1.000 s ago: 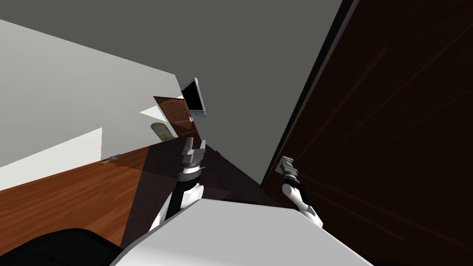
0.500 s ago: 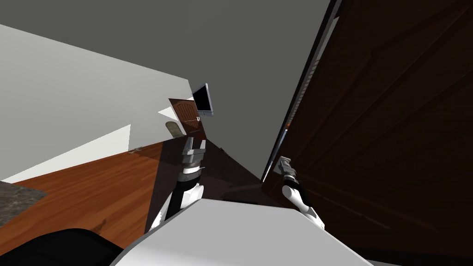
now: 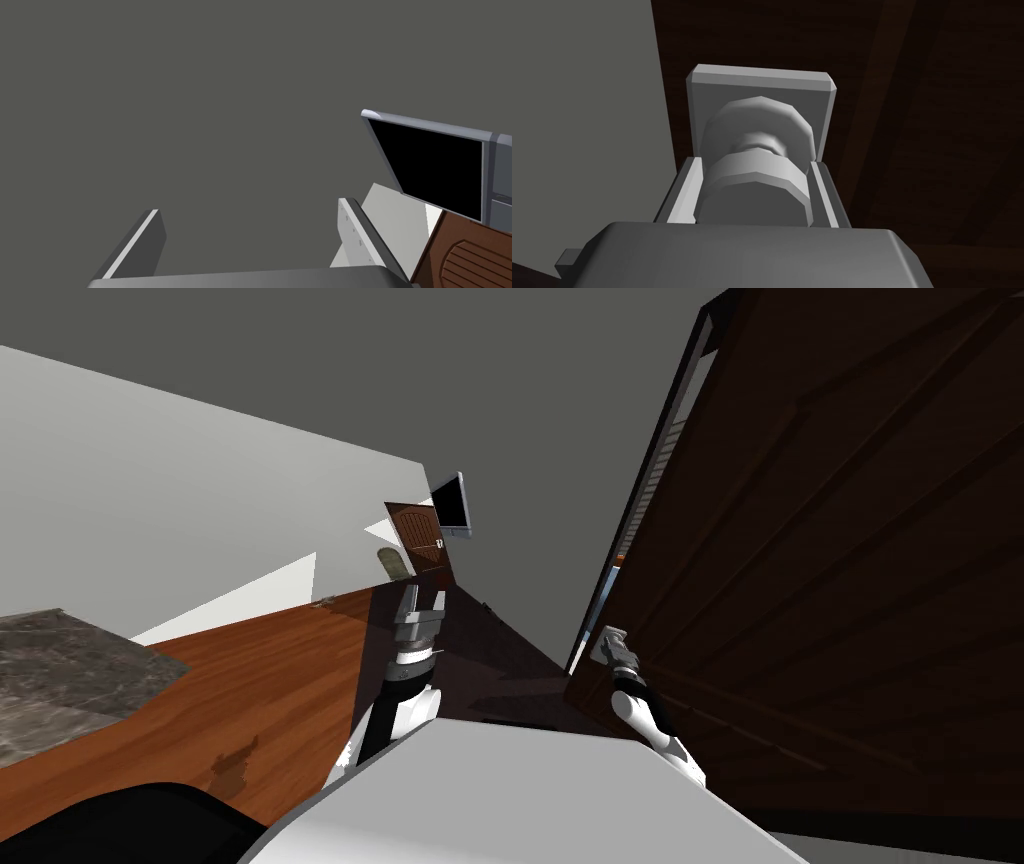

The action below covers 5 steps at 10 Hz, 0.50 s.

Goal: Pull the door open

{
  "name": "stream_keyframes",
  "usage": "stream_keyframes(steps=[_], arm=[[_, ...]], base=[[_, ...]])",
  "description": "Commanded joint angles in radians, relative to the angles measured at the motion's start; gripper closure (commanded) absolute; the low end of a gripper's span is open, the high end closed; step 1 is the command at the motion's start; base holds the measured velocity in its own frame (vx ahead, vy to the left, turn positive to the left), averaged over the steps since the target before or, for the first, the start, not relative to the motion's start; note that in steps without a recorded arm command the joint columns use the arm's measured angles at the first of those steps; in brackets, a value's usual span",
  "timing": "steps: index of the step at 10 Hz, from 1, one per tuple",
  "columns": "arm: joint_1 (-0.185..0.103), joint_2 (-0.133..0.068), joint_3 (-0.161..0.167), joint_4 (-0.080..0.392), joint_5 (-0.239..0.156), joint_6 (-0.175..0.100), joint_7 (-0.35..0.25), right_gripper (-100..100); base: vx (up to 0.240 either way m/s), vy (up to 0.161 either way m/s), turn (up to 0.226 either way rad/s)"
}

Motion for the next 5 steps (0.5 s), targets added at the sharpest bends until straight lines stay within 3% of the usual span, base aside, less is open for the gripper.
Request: stream_keyframes(steps=[1, 3, 5], arm=[[0.007, -0.011, 0.016, -0.005, 0.002, -0.003, -0.013, 100], [0.017, -0.030, 0.038, -0.013, 0.003, -0.008, -0.034, 100], [0.025, -0.045, 0.056, -0.020, 0.005, -0.011, -0.050, 100]], base=[[-0.205, -0.030, 0.108], [-0.231, 0.001, 0.134], [-0.221, -0.051, 0.119]])
